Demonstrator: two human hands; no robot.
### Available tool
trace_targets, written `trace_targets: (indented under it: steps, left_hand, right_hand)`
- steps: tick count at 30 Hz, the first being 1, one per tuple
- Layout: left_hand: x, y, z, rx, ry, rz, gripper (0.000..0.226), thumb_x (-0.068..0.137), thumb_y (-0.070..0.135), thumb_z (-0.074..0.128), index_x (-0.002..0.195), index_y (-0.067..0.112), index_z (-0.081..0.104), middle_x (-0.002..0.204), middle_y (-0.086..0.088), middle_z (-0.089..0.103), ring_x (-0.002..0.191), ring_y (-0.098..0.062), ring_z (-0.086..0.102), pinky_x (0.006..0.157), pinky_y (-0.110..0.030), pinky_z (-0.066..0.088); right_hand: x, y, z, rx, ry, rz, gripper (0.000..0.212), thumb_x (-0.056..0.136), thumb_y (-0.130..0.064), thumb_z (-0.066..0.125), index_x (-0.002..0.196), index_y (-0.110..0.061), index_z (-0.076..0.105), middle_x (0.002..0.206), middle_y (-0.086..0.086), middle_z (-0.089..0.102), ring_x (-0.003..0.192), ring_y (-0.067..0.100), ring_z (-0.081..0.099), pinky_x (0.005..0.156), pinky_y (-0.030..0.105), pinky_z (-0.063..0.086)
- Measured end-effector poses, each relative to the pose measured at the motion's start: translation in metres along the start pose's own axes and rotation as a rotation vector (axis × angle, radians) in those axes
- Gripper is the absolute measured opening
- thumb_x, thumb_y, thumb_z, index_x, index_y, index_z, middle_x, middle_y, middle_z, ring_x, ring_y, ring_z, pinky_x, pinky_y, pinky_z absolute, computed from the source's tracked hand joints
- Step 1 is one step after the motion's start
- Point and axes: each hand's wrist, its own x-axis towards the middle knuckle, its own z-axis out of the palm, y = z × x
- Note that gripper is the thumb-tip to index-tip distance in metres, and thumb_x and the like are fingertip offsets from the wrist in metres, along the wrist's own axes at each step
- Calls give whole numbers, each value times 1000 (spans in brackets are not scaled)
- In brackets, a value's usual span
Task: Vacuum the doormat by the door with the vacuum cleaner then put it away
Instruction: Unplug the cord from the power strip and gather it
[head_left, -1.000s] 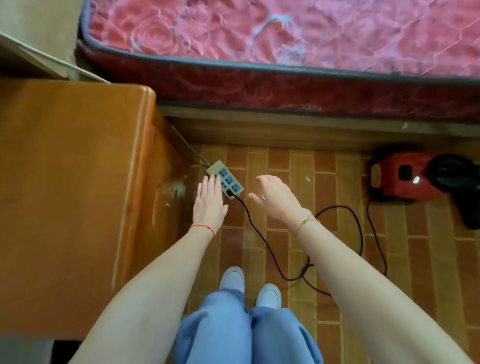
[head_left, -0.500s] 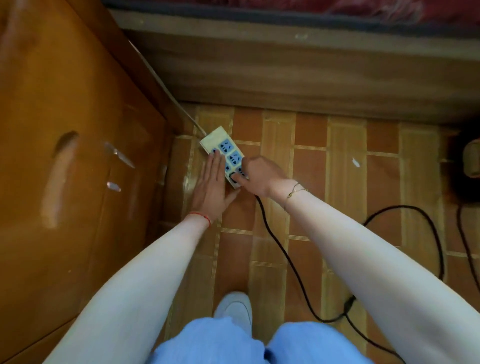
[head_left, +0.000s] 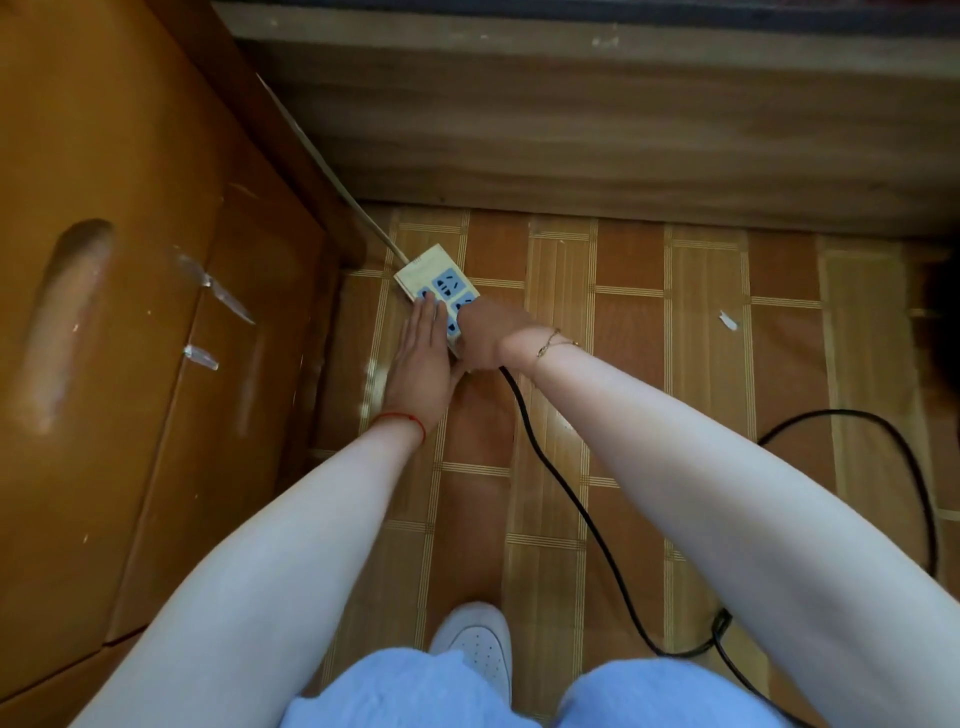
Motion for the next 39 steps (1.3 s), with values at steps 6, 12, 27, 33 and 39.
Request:
trace_targets:
  steps: [6, 12, 27, 33, 39]
  left_hand:
    - [0, -1, 1, -26, -8, -12, 77, 97, 35, 50, 153, 4, 6, 161, -10, -5, 148, -20, -7, 121, -35, 4]
    - [2, -2, 0, -73, -15, -21, 83, 96, 44, 49, 153, 4, 4, 160, -8, -7, 148, -18, -8, 120, -28, -3]
    - [9, 10, -11, -180, 205, 8, 49, 101, 17, 41, 147, 5, 30, 154, -13, 26, 144, -25, 21, 119, -38, 20]
    - [-2, 76, -24, -443, 194, 183, 28, 101, 25, 39, 110, 13, 62, 107, -4, 62, 100, -17, 56, 87, -34, 44]
    - [-39, 157, -16, -407, -266, 378, 57, 88, 58, 52, 128, 17, 54, 122, 6, 56, 110, -12, 50, 92, -25, 37]
  right_hand:
    - [10, 0, -6, 51, -68, 53, 18, 95, -23, 53, 84, -10, 49, 72, 2, 46, 68, 17, 49, 46, 23, 31]
    - [14, 1, -9, 181, -116, 91, 17, 95, -20, 47, 83, -9, 53, 87, 7, 57, 59, 15, 45, 48, 23, 35]
    - [-53, 55, -19, 798, 290, 88, 47, 100, -41, 46, 111, 3, 60, 117, 22, 63, 109, 34, 60, 93, 45, 48]
    - [-100, 88, -1, 806, 634, 160, 40, 98, -36, 50, 76, -2, 55, 84, 18, 69, 71, 25, 61, 66, 35, 47]
    - [-164, 132, 28, 707, 953, 246, 37, 97, -34, 52, 78, -3, 58, 69, 10, 63, 63, 21, 57, 61, 33, 43]
